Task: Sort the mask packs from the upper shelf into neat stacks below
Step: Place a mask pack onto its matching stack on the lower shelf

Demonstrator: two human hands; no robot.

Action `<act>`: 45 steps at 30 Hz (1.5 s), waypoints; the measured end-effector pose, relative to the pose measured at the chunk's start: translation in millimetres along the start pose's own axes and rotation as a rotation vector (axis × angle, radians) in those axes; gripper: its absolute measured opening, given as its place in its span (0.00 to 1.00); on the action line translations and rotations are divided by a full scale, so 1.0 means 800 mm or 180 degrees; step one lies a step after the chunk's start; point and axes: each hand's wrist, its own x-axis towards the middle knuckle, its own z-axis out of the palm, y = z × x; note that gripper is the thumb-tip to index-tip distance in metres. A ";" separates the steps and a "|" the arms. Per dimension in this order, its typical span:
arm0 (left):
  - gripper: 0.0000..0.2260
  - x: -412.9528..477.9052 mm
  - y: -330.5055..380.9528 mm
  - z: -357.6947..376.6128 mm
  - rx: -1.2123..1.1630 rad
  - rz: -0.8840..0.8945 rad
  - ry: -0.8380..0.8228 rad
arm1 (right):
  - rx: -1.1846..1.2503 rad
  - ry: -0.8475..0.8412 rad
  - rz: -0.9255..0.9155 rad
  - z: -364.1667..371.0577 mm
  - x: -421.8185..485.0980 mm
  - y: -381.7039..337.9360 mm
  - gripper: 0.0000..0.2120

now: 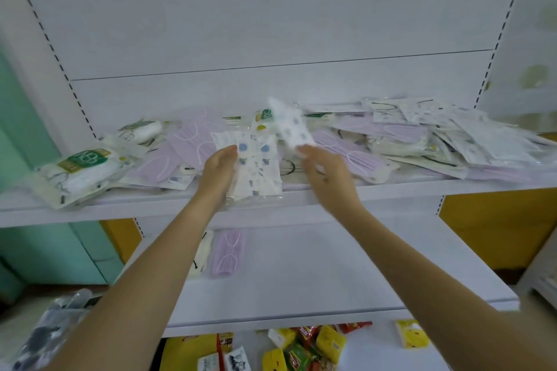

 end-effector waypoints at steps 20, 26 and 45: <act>0.35 0.065 0.039 0.031 -0.0150 0.1047 0.0036 | -0.1025 -0.0726 0.0306 -0.032 0.145 0.080 0.21; 0.19 0.101 0.061 0.090 -0.0036 0.0937 0.0395 | -0.1785 -0.1060 0.0587 -0.062 0.243 0.151 0.20; 0.17 0.136 0.097 0.205 0.0388 0.0605 0.1113 | 0.0024 -0.0258 0.0059 -0.069 0.279 0.156 0.10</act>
